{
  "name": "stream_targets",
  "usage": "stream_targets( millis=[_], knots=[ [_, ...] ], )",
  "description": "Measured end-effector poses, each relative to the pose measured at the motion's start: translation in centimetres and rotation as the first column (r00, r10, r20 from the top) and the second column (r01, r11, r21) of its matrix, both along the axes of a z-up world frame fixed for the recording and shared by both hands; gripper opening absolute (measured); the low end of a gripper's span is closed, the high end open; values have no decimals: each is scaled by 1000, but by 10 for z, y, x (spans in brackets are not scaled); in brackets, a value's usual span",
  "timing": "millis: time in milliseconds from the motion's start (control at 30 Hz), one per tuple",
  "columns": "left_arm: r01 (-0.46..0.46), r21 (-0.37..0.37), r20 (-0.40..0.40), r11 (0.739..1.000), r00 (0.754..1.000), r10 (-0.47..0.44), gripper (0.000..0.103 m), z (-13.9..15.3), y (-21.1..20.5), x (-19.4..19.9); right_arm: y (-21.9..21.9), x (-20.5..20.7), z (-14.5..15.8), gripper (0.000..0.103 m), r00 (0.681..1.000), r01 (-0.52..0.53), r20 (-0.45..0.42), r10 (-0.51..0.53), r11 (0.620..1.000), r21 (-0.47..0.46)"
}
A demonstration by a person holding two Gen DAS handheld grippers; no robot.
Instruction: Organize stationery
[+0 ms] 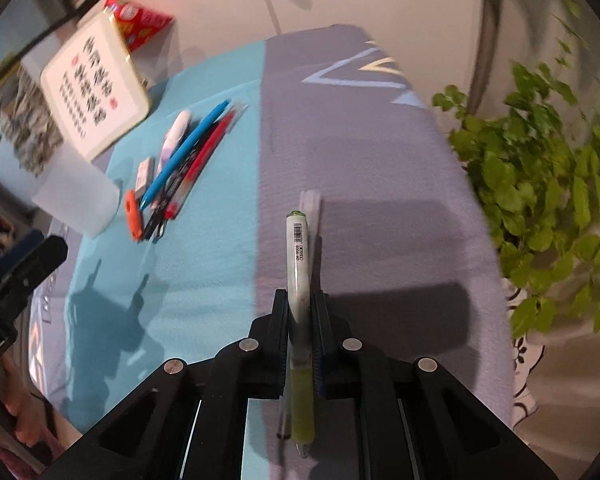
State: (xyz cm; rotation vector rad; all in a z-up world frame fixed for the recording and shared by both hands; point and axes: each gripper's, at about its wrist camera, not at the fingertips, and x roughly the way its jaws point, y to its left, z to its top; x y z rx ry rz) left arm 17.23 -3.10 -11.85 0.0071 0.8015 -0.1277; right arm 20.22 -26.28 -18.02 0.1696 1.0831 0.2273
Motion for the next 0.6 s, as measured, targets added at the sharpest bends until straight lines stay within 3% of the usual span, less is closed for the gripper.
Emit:
stream_targets(
  millis=[333,433,600],
  knots=[
    [124,11,-91,992,988,-123,78,-21,-62,33,-27,6,-11,11,1000,-18,-21,19,997,77],
    [178,-1,-149,984,973,-177,78,-33,-86,42,-32,7,-10,11,1000,-20,-6,20,998,55],
    [248,32,-158,968,958,-240,77,-43,-122,47,-38,8,-7,11,999,-29,17,29,1000,8]
  ],
)
